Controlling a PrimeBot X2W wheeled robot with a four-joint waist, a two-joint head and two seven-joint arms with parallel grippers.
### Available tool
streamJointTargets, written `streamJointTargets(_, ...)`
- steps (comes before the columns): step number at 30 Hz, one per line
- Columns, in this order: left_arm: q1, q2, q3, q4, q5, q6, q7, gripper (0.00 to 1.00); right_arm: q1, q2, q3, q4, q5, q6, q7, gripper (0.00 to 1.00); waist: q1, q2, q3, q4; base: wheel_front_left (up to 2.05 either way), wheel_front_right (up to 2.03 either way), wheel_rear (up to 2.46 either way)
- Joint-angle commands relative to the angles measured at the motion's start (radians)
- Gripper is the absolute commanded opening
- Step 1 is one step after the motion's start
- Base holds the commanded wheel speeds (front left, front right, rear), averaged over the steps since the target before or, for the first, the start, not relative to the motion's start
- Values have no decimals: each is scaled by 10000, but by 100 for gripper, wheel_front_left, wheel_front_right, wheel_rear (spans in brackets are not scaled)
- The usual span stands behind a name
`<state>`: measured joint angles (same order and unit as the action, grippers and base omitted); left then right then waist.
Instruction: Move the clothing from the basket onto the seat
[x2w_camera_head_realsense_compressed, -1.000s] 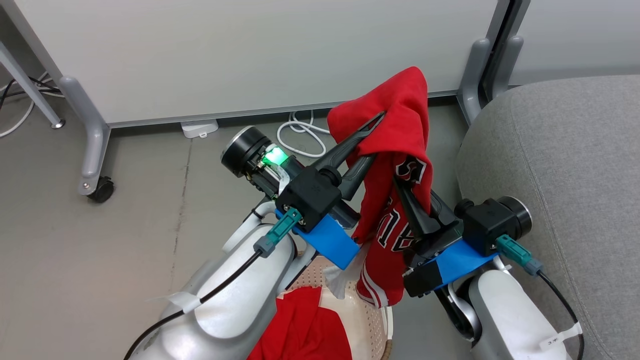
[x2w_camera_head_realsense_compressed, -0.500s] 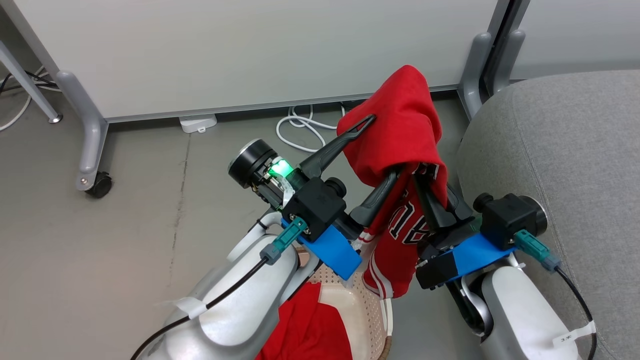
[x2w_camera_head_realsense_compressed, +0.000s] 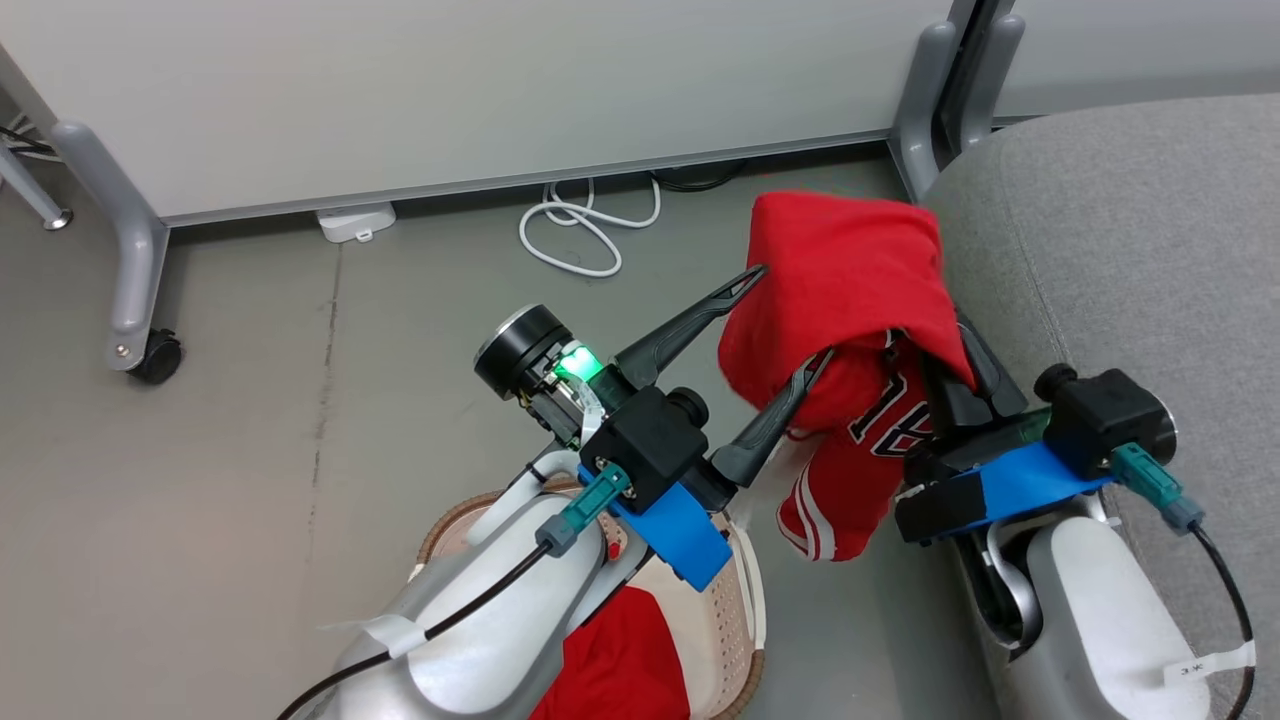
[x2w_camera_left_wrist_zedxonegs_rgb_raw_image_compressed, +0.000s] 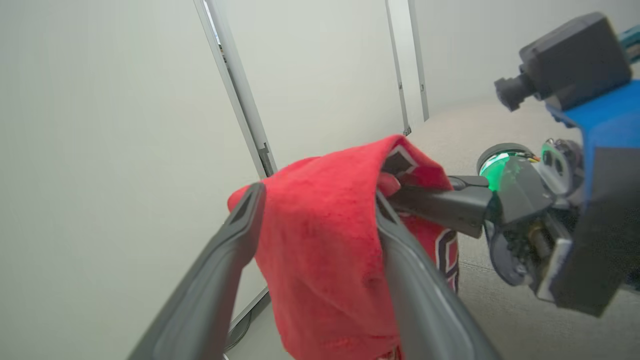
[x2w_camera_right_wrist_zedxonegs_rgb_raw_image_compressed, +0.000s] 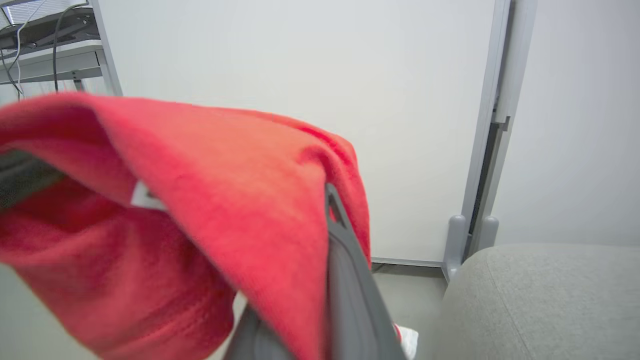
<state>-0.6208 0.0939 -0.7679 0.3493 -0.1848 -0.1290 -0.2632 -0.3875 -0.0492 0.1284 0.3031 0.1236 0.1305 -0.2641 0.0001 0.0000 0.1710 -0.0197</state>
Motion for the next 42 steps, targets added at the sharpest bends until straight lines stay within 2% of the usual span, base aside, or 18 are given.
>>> streamJointTargets(1,109,81,-1,-19,17,-18,-23,100,65,-22,-143,-79,-47,5,-6,0,-1,0,88,-114,0,0,0)
streamJointTargets(11,40,246,-75,-58,58,-19,-23,100,128,-17,-1095,-302,-136,5,-6,0,-1,0,453,-890,0,0,0)
streamJointTargets(27,-192,543,-263,41,31,-18,-23,100,408,-21,-1874,-767,104,5,-6,0,-1,0,955,-2511,0,0,0)
streamJointTargets(42,-21,514,-436,13,-81,-20,-23,100,714,-17,-2503,-1139,-89,5,-7,0,-1,0,982,-2804,0,0,0)
